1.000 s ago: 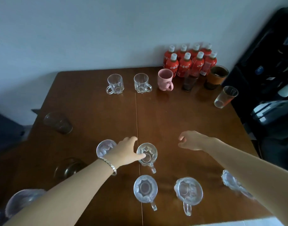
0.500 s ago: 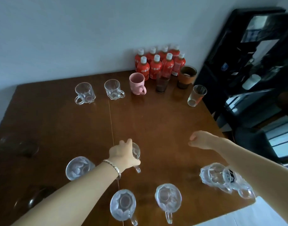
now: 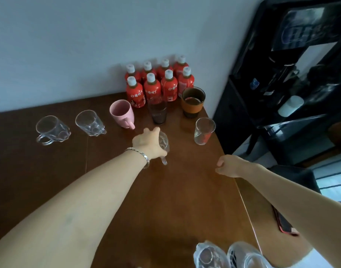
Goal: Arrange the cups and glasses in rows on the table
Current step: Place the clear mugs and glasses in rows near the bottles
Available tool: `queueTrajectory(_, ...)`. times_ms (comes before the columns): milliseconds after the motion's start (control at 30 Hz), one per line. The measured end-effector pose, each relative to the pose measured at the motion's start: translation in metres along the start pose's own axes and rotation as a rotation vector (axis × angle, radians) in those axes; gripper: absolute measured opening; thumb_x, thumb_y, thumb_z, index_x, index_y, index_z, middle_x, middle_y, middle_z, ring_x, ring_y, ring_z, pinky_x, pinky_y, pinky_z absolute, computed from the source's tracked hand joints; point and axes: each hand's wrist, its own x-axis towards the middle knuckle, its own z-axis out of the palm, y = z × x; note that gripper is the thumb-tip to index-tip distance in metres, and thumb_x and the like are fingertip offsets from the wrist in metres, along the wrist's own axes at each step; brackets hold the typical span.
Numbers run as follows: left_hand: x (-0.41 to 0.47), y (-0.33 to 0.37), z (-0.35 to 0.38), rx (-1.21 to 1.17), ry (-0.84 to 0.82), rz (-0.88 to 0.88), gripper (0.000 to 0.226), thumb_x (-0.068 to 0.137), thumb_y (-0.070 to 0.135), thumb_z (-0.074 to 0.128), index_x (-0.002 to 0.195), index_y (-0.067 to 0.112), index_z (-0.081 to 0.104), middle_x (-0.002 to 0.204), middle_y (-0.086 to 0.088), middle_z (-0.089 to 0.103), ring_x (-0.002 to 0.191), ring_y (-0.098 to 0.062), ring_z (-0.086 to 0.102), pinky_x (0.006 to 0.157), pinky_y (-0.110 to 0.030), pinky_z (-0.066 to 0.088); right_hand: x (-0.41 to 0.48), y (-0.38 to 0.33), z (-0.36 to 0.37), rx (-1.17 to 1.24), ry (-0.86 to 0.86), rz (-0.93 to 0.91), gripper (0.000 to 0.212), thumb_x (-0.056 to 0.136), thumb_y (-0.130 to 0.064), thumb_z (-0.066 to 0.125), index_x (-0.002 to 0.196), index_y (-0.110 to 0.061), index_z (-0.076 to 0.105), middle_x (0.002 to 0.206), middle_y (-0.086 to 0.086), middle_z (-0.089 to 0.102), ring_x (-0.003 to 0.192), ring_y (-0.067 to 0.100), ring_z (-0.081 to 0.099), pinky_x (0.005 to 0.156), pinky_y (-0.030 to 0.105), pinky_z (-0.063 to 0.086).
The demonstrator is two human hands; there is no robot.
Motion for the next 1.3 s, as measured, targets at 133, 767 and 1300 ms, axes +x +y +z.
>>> queueTrajectory(133,0.032,0.024,-0.005,0.135,0.032,0.086,0.083,0.074,0.04,0.074,0.143,0.025,0.03,0.135,-0.01,0.043,0.114,-0.032,0.057,0.089,-0.038,0.047,0.02,0.009,-0.007,0.032,-0.015,-0.034,0.037,0.094,-0.03,0.051,0.127,-0.014,0.053,0.125,0.004,0.057,0.111,0.021,0.057,0.087,0.027,0.046)
queueTrajectory(767,0.028,0.013,0.002,0.144,-0.039,0.167,0.077,0.086,0.036,0.059,0.15,0.029,0.018,0.155,-0.004,0.024,0.131,-0.03,0.041,0.098,-0.042,0.042,0.012,0.008,-0.001,-0.039,-0.059,-0.09,0.044,0.097,-0.03,0.048,0.137,-0.013,0.045,0.137,0.006,0.05,0.12,0.023,0.054,0.098,0.031,0.047)
queueTrajectory(1300,-0.159,-0.261,-0.014,0.035,-0.045,-0.222,0.031,0.095,0.036,0.046,0.117,0.019,0.058,0.114,-0.001,0.063,0.104,-0.022,0.061,0.082,-0.032,0.046,-0.08,-0.203,0.089,-0.283,-0.056,-0.313,0.043,0.095,-0.033,0.048,0.135,-0.019,0.048,0.138,0.001,0.051,0.126,0.022,0.049,0.102,0.033,0.042)
